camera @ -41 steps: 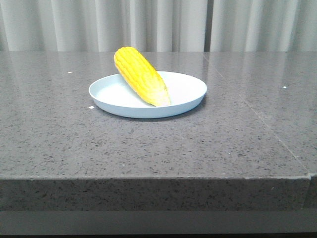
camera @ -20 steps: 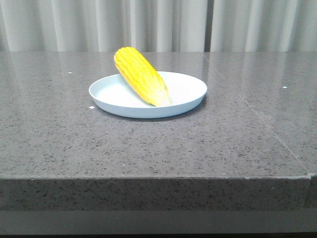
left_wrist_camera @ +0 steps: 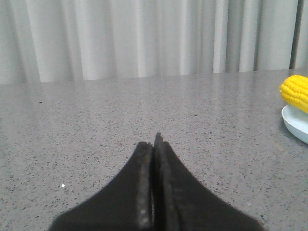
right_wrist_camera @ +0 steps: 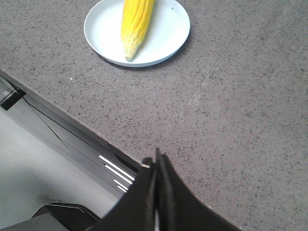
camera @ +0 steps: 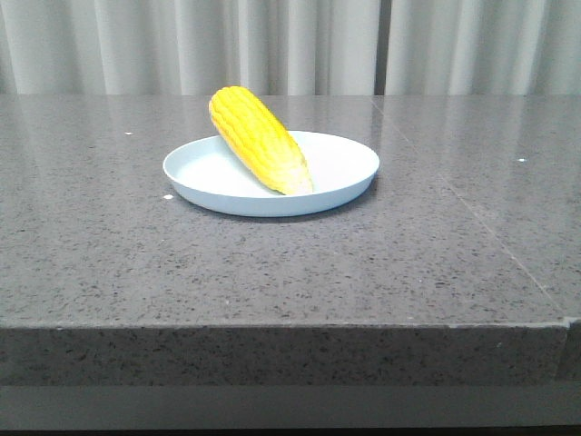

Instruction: Place corn on plate with both arms

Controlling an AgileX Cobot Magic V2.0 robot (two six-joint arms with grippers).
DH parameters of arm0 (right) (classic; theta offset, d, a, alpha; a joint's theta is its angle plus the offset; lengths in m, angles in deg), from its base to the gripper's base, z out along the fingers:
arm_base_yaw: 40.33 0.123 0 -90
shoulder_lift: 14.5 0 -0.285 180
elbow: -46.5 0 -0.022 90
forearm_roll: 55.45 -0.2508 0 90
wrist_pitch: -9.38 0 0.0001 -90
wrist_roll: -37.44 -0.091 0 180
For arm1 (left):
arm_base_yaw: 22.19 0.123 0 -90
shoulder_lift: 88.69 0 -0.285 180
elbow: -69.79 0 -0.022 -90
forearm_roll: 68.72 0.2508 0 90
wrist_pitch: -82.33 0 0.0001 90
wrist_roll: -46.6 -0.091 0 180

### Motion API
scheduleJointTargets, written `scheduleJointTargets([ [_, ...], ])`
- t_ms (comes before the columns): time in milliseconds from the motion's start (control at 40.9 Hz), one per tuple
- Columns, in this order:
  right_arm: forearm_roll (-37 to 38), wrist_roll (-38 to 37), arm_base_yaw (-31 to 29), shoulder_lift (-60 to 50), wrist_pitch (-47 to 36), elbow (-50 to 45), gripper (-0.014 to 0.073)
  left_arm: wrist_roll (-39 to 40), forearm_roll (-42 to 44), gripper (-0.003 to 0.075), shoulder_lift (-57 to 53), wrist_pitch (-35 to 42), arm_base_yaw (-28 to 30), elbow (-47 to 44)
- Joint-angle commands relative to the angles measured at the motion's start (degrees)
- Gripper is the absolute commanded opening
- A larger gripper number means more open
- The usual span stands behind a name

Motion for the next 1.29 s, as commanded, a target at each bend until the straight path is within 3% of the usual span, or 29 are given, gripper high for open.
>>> scheduleJointTargets([
  [0,0.7,0.3,-1.1,-1.3,-4.8,-0.4,-0.0067,0.4,-0.6,-0.002,-1.1,4.9,0.3,-1.3],
  [122,0.7,0.3,-8.2,-6.1,-13.2,-6.5,-0.0067,0.4,-0.6,-0.002,-1.1,4.9,0.3,-1.3],
  [342,0.7,0.3,-23.4,-18.9,-42.3,-27.5,-0.0067,0.4,-0.6,-0.002,-1.0,4.9,0.3,-1.3],
  [611,0.2,0.3,-30.2,-30.3,-63.9,-48.2,-0.0067,0.4,-0.6,-0.002,-1.0,4.9,0.3,-1.3],
  [708,0.2,0.3,-31.5,-32.0,-67.5,-51.7,-0.0067,0.4,-0.6,-0.002,-1.0,4.9,0.3,-1.3],
  [1099,0.1,0.3,-32.1,-31.8,-65.0,-51.4,-0.0067,0.4,-0.6,-0.002,-1.0,4.9,0.3,-1.3],
  [1270,1.7,-4.6,-32.1,-31.6,-64.9,-51.4,-0.0067,0.4,-0.6,-0.002,-1.0,4.9,0.3,-1.3],
])
